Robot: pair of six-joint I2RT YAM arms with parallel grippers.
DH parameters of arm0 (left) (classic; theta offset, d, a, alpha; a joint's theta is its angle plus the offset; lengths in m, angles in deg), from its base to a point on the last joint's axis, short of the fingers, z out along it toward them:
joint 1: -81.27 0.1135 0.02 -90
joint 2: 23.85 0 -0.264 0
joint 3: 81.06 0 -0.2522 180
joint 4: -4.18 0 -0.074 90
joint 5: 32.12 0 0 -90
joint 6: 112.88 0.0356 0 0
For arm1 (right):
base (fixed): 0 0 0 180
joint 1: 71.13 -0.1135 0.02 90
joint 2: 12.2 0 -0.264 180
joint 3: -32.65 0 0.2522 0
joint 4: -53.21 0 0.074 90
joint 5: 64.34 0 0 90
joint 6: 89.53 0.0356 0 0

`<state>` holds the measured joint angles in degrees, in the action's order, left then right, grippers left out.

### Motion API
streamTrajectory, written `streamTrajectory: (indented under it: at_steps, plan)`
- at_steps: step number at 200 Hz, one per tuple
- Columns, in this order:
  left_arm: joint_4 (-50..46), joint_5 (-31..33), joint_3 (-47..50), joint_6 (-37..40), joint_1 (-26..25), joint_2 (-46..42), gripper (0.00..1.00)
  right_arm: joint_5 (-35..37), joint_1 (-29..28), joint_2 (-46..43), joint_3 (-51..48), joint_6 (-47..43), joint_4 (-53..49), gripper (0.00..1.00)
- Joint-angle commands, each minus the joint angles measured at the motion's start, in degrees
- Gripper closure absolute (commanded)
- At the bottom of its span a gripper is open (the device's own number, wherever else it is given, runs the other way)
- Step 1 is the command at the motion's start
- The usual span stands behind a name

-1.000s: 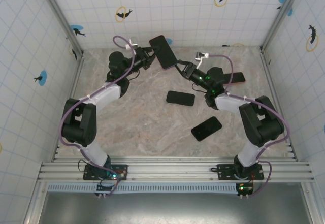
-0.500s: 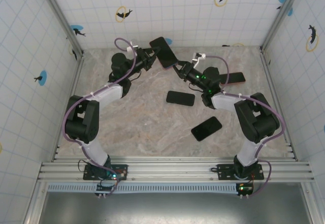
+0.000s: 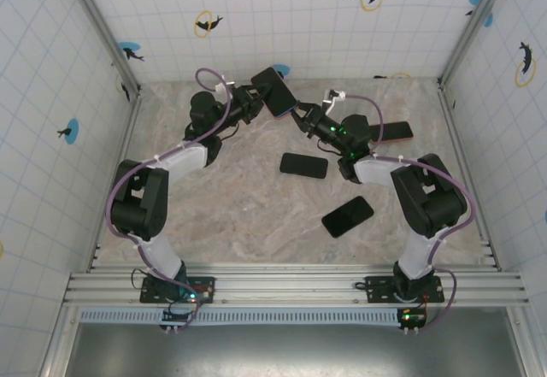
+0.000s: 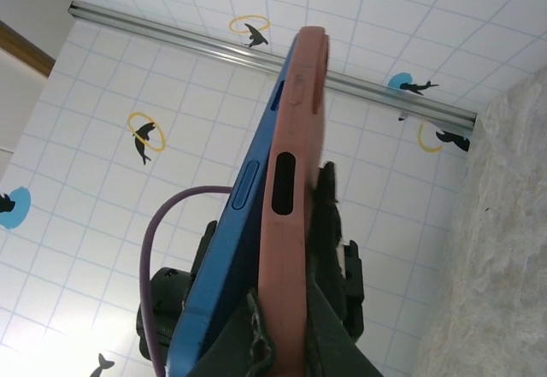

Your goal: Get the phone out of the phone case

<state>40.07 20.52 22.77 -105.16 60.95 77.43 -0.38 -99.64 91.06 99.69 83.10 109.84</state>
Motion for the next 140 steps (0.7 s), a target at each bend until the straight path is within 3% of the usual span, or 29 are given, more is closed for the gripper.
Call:
streamTrajectory:
  at_steps: [1, 55, 92, 140]
  plan:
    - [-0.1, -0.3, 0.9, 1.9, -0.3, -0.5, 0.65, 0.4, -0.2, -0.2, 1.0, 0.8, 4.3, 0.96]
    - [-1.8, 0.6, 1.6, 2.4, -0.2, -1.3, 0.55, 2.1, -0.1, 0.2, 0.1, 1.5, 4.7, 0.97]
    - [-8.3, 2.5, 4.0, 3.7, -0.2, -4.2, 0.49, 3.5, 0.2, 0.4, -0.6, 0.6, 6.2, 0.97]
    - [-8.2, 5.0, 10.1, 0.9, -1.4, -8.6, 0.45, 11.4, 0.5, 2.8, 0.2, -1.1, 8.8, 0.98]
